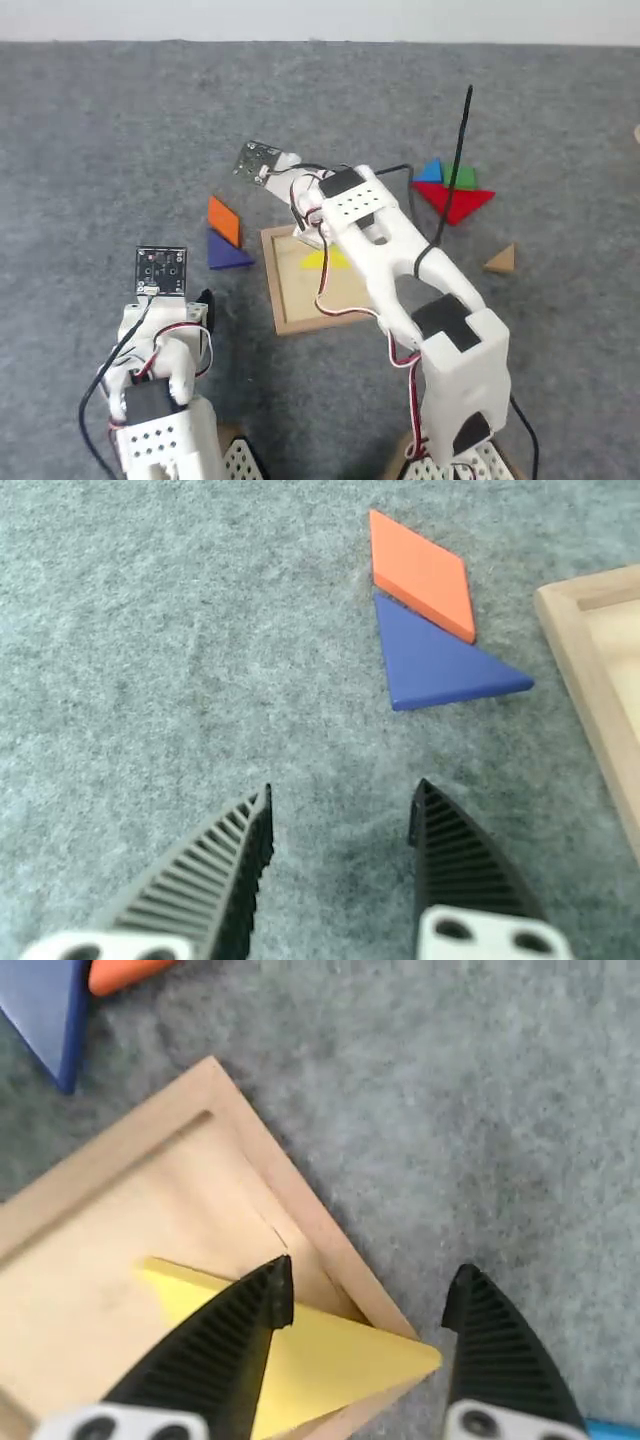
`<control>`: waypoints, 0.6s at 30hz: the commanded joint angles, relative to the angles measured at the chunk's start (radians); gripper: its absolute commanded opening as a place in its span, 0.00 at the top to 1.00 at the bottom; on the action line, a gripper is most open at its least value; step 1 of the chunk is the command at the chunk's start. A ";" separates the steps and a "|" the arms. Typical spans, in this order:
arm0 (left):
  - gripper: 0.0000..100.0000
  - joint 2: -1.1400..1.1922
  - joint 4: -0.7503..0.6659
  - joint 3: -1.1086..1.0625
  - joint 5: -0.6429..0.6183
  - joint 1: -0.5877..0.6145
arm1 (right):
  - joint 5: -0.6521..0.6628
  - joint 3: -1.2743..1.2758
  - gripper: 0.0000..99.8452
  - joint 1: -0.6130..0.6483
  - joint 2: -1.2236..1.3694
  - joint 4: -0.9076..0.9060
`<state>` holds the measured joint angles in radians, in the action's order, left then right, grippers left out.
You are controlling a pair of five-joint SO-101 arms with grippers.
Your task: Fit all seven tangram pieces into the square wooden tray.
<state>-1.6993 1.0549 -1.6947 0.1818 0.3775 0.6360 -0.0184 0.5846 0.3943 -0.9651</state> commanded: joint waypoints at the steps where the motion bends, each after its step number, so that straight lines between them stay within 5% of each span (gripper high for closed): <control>1: 0.78 -0.011 0.003 0.005 0.008 -0.002 | -0.055 -0.052 0.76 -0.070 -0.120 0.005; 7: 0.78 -0.011 0.003 0.005 0.008 -0.002 | -0.091 -0.014 0.76 -0.216 -0.153 -0.053; 18: 0.78 -0.011 0.003 0.005 0.008 -0.002 | -0.091 0.186 0.76 -0.200 -0.140 -0.071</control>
<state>-1.6993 1.0549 -1.6947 0.1818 0.3775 0.5562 0.1611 0.3744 0.3115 -1.0296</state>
